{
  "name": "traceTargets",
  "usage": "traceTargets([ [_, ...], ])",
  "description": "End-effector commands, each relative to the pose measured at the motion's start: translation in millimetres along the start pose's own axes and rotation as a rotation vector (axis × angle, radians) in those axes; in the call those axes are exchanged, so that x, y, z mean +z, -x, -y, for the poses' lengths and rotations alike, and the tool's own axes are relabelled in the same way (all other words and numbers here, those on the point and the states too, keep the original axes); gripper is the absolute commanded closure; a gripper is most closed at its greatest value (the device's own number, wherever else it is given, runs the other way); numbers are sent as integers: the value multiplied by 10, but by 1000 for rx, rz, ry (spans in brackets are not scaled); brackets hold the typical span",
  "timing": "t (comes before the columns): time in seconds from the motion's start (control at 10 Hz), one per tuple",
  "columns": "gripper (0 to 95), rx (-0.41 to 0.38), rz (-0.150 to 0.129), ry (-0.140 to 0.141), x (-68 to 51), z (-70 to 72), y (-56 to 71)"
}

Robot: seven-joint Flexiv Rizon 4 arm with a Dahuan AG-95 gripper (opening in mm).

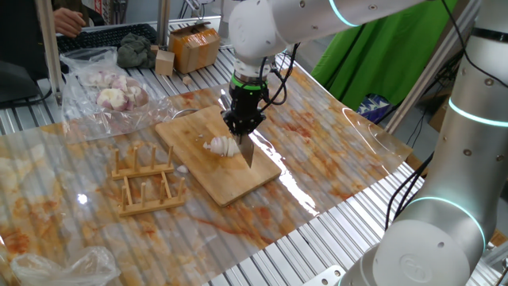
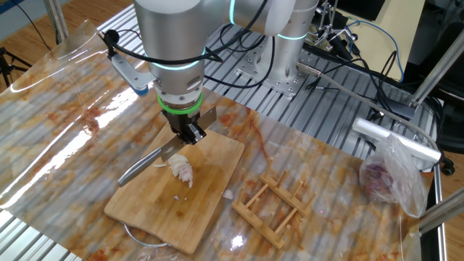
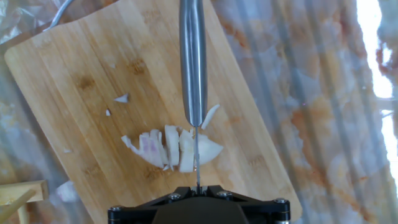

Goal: Chop the onions

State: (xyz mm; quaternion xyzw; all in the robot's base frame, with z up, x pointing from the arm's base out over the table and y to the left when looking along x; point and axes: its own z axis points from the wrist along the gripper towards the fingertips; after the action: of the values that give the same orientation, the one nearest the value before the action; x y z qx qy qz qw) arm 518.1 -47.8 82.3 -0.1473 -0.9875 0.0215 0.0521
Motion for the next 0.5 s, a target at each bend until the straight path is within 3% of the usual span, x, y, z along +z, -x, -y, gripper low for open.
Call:
traceTargets([
  [0.1,950,3,-1,4,-18,33,-8],
  [0.5,950,20,-4,24,-2,98,-21],
])
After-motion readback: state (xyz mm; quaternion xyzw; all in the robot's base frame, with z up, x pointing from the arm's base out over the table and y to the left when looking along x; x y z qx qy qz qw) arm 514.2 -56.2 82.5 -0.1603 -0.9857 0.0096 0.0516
